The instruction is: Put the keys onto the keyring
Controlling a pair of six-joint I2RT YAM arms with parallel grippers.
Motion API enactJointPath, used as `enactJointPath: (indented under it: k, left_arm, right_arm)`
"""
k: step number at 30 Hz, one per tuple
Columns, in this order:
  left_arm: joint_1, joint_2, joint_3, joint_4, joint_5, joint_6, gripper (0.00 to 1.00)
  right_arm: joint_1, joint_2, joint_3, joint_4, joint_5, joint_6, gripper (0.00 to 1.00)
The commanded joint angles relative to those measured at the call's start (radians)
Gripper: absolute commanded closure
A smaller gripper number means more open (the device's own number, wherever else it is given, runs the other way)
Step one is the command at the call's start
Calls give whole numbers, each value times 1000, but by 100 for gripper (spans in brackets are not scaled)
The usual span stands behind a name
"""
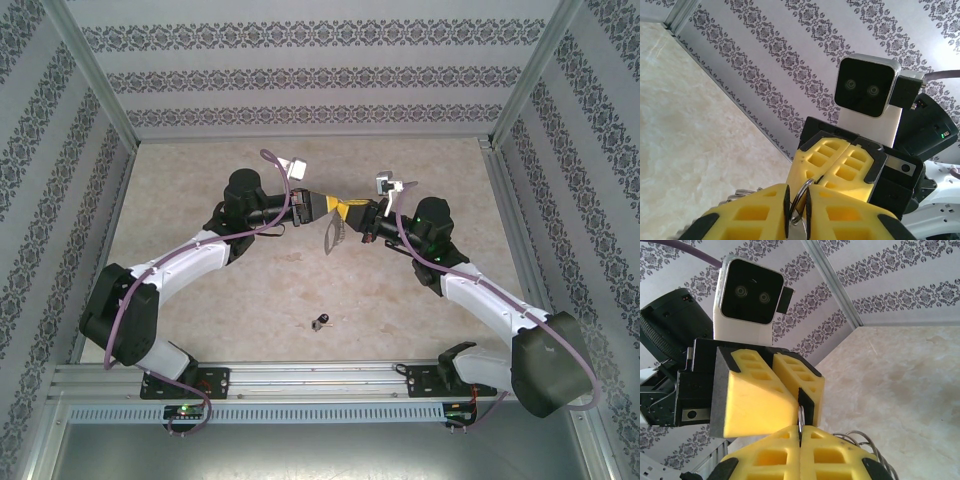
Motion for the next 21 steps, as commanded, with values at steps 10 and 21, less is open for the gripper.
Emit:
enactJointPath:
  k: [10, 21]
  left_arm:
    - [-11, 1, -11, 1, -17, 53, 100]
    - [-11, -14, 21, -209, -83, 262, 100]
  right_arm:
    - [-64, -120, -73, -54, 91, 22, 29]
    - [-91, -265, -120, -480, 488, -68, 22]
